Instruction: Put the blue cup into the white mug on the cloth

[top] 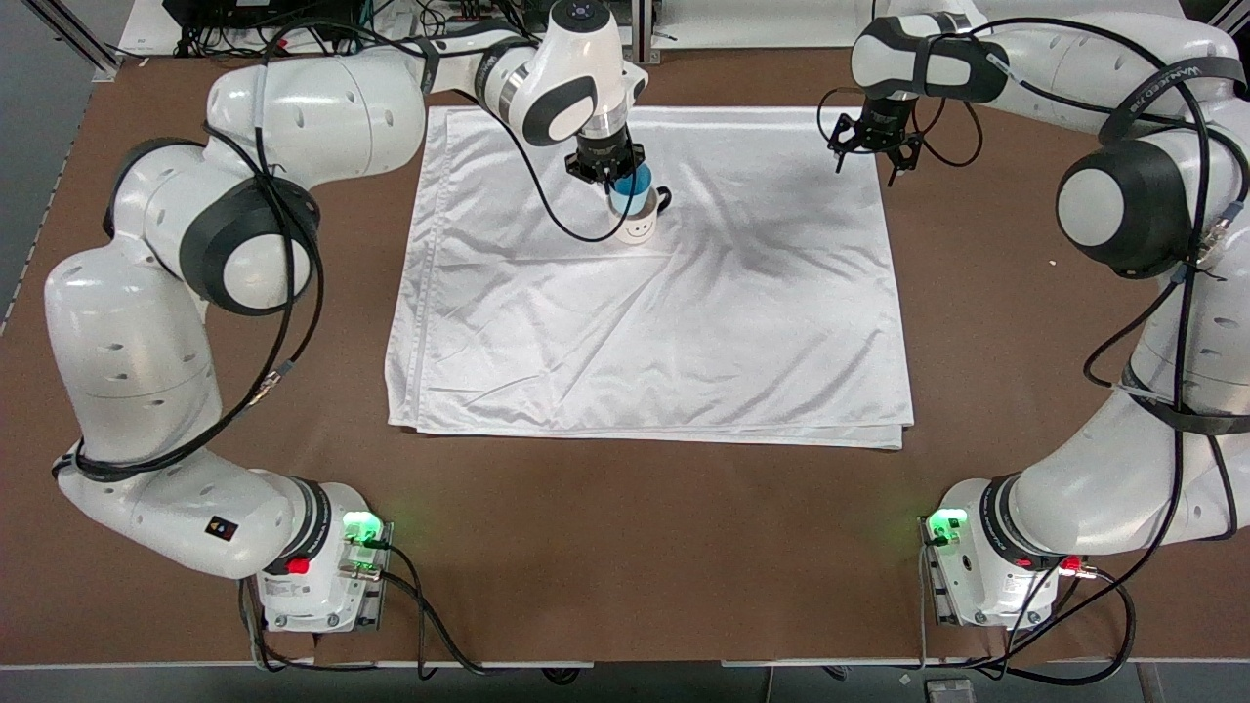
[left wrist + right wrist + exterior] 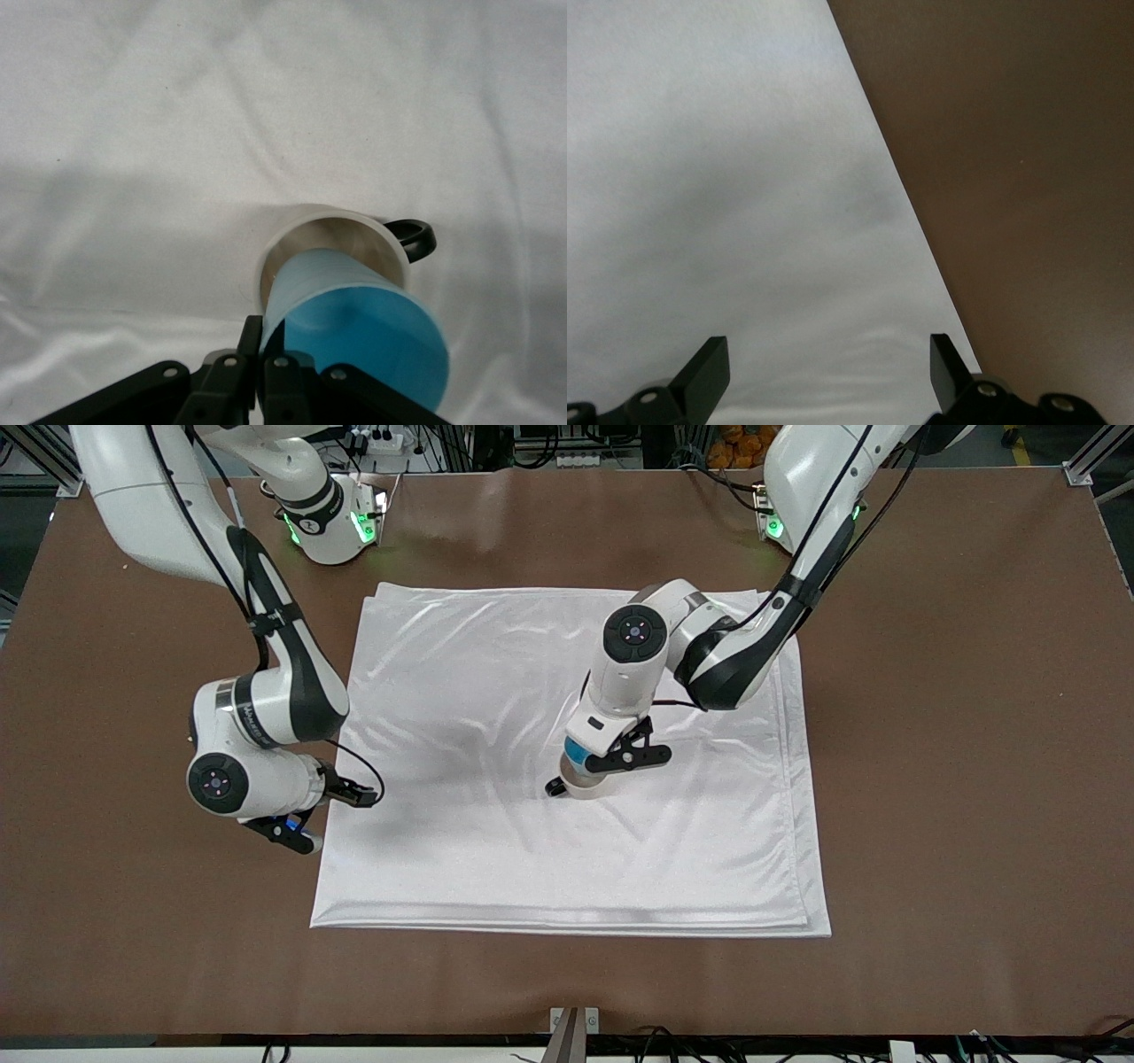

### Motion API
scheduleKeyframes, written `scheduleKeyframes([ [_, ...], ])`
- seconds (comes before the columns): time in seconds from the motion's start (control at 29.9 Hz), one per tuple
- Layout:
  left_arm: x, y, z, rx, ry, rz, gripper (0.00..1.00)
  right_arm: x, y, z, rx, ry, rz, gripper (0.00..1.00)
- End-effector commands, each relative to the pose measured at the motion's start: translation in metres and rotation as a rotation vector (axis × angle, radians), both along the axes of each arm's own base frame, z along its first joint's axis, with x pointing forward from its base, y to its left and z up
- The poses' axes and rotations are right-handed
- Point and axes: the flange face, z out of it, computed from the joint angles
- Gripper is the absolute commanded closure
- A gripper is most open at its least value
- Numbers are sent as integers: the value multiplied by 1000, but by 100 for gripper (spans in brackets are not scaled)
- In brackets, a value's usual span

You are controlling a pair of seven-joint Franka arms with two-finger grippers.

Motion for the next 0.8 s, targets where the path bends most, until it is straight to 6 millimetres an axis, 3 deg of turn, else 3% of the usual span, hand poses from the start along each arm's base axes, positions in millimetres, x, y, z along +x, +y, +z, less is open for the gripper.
scheduleKeyframes([
  [0.0, 2, -8, -5, 15, -24, 10, 100, -58, -4, 10, -16, 2, 34, 0],
  [0.17, 3, -8, -10, 18, -17, 12, 98, -93, -10, 17, -25, 26, 38, 0],
  [0.2, 4, -7, -11, 17, -16, 15, 84, -100, -11, 18, -27, 32, 40, 0],
  [0.23, 6, -8, -8, 13, -20, 16, 62, -108, -13, 21, -28, 33, 42, 0],
  [0.27, 6, -8, -10, 14, -20, 13, 27, -114, -14, 25, -28, 35, 49, 0],
  [0.3, 7, -8, -11, 16, -22, 9, 0, -122, -15, 28, -29, 41, 58, 0],
  [0.47, 7, -8, -8, 22, -35, -1, 0, -141, -31, 54, -12, 116, 133, 0],
  [0.57, 10, -5, 2, 23, -55, -6, 0, -135, -49, 85, 14, 177, 149, 0],
  [0.67, 14, 1, 34, 26, -97, -12, 0, -126, -59, 120, 34, 225, 175, 0],
  [0.77, 13, 21, 74, 76, -100, 4, 0, -117, -62, 165, 51, 229, 210, 0],
])
